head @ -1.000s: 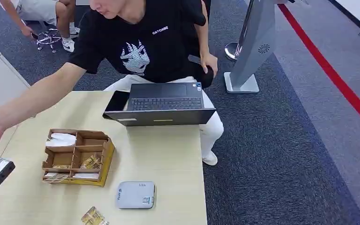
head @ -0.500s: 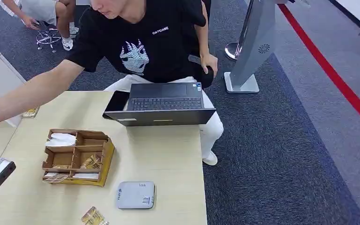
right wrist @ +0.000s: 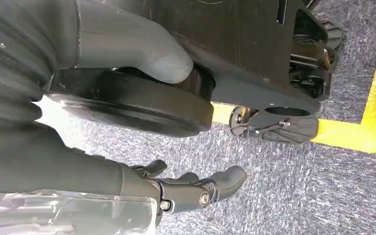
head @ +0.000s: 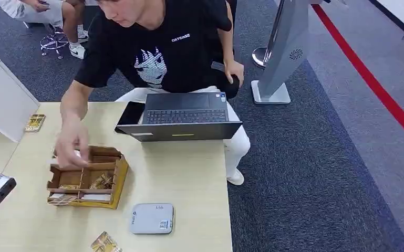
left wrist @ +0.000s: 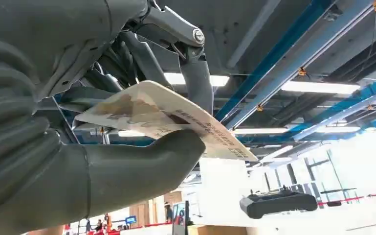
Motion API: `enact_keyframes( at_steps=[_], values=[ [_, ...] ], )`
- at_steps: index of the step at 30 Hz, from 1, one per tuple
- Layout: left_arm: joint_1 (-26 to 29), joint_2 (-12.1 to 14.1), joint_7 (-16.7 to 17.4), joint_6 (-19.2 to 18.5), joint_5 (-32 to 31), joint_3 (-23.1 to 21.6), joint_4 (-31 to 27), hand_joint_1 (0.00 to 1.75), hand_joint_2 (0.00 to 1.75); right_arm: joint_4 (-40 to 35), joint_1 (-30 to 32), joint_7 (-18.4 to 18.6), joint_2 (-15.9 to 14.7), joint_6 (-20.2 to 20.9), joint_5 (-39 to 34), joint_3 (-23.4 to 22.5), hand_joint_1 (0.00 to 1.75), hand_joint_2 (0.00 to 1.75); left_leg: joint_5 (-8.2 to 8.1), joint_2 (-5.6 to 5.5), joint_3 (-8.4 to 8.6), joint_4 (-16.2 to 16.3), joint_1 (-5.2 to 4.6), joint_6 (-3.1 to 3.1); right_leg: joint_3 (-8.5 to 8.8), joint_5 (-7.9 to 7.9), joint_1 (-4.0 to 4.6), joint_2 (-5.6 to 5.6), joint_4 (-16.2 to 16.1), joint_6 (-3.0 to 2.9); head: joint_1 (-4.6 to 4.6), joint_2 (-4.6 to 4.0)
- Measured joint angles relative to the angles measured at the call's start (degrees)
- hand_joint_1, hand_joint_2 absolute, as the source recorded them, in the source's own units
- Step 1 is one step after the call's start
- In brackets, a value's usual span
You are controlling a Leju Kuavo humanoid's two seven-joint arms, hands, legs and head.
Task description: Pass the card to the sensor for recognition and then transmit it.
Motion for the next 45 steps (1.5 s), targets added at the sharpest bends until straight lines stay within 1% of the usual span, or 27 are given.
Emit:
enact_keyframes(
  at_steps=[3, 5, 8, 12, 14, 17, 22, 25, 29, 37, 45],
  values=[
    [-0.75, -0.88, -0.96, 0.28, 0.00, -1.03, 0.48, 1.75, 1.75, 0.00, -0.05, 0.11, 0.00, 0.07, -0.26, 0.26, 0.00, 1.75, 0.00, -0.02, 0.01, 0.01, -0.01, 0.00, 0.00, 0.00, 0.00, -0.02, 0.00, 0.00, -0.02, 0.00],
    [-1.65, -2.34, -1.05, 0.83, 0.00, -2.98, 1.12, 1.75, 1.75, 0.00, -0.13, 0.11, 0.00, 0.09, -0.33, 0.83, 0.00, 1.75, 0.01, -0.04, 0.00, 0.01, -0.01, 0.01, 0.05, 0.00, -0.01, -0.04, 0.00, 0.00, 0.02, 0.00],
    [-2.24, -3.30, -0.87, 1.01, 0.00, -5.40, 1.86, 1.75, 1.75, 0.00, -0.18, 0.09, 0.00, 0.09, -0.35, 1.38, 0.00, 1.75, 0.00, 0.15, 0.01, 0.02, -0.01, 0.00, 0.06, 0.06, -0.01, 0.15, 0.00, -0.02, 0.00, 0.00],
    [-3.01, -4.68, -0.46, 1.25, 0.00, -8.40, 2.69, 1.75, 1.75, 0.02, -0.24, 0.09, 0.00, 0.09, -1.05, 1.86, 0.00, 1.75, 0.00, 0.12, 0.00, 0.03, -0.01, 0.00, -0.03, 0.08, 0.00, 0.13, 0.00, -0.03, 0.00, 0.00],
    [-3.21, -5.40, 0.26, 1.92, 0.00, -10.29, 3.23, 1.75, 1.75, 0.07, -0.26, 0.09, 0.00, 0.07, -1.20, 2.23, 0.00, 1.75, 0.00, 0.18, 0.00, 0.03, -0.01, 0.00, 0.00, 0.09, 0.00, 0.18, 0.00, -0.03, -0.02, 0.00],
    [-3.35, -6.67, 0.35, 2.80, 0.00, -12.90, 3.85, 1.75, 1.75, 0.09, -0.31, 0.15, 0.00, 0.00, -1.22, 2.67, 0.00, 1.75, 0.00, 0.17, 0.00, 0.03, -0.01, 0.00, 0.01, 0.09, 0.00, 0.18, 0.00, -0.03, 0.00, 0.00],
    [-3.38, -7.78, 0.24, 3.04, 0.00, -14.78, 4.48, 1.75, 1.75, 0.11, -0.35, 0.26, 0.00, 0.00, -1.22, 2.89, 0.00, 1.75, 0.00, 0.19, 0.01, 0.03, -0.01, 0.00, -0.04, 0.09, 0.00, 0.20, 0.00, -0.03, 0.00, 0.00],
    [-3.36, -8.13, 0.15, 3.50, 0.00, -16.35, 4.70, 1.75, 1.75, 0.11, -0.45, 0.63, 0.00, 0.00, -1.62, 3.04, 0.00, 1.75, 0.00, 0.19, 0.01, 0.02, 0.00, 0.00, -0.03, 0.09, 0.00, 0.19, 0.00, -0.03, -0.02, 0.00],
    [-3.20, -8.39, 0.81, 4.31, 0.00, -19.54, 5.03, 1.75, 1.75, 0.15, -0.49, 0.59, 0.00, 0.00, -2.30, 3.61, 0.00, 1.75, 0.00, 0.19, 0.00, 0.03, -0.01, 0.00, 0.02, 0.09, 0.00, 0.19, 0.00, -0.03, 0.00, 0.00],
    [-3.03, -8.33, 2.40, 6.16, 0.00, -28.44, 5.07, 1.75, 1.75, 0.17, -0.53, 0.57, 0.00, -0.18, -3.32, 4.42, 0.00, 1.75, 0.00, 0.18, -0.01, 0.03, -0.01, 0.00, 0.03, 0.09, -0.01, 0.19, 0.00, -0.03, 0.00, 0.00],
    [-3.02, -8.09, 2.97, 6.82, -0.02, -32.45, 5.05, 1.75, 1.75, 0.20, -0.56, 0.57, 0.00, -0.31, -4.00, 4.87, 0.00, 1.75, 0.00, 0.18, -0.01, 0.03, -0.01, 0.00, 0.03, 0.09, 0.00, 0.19, 0.00, -0.03, 0.00, 0.00]
  ],
)
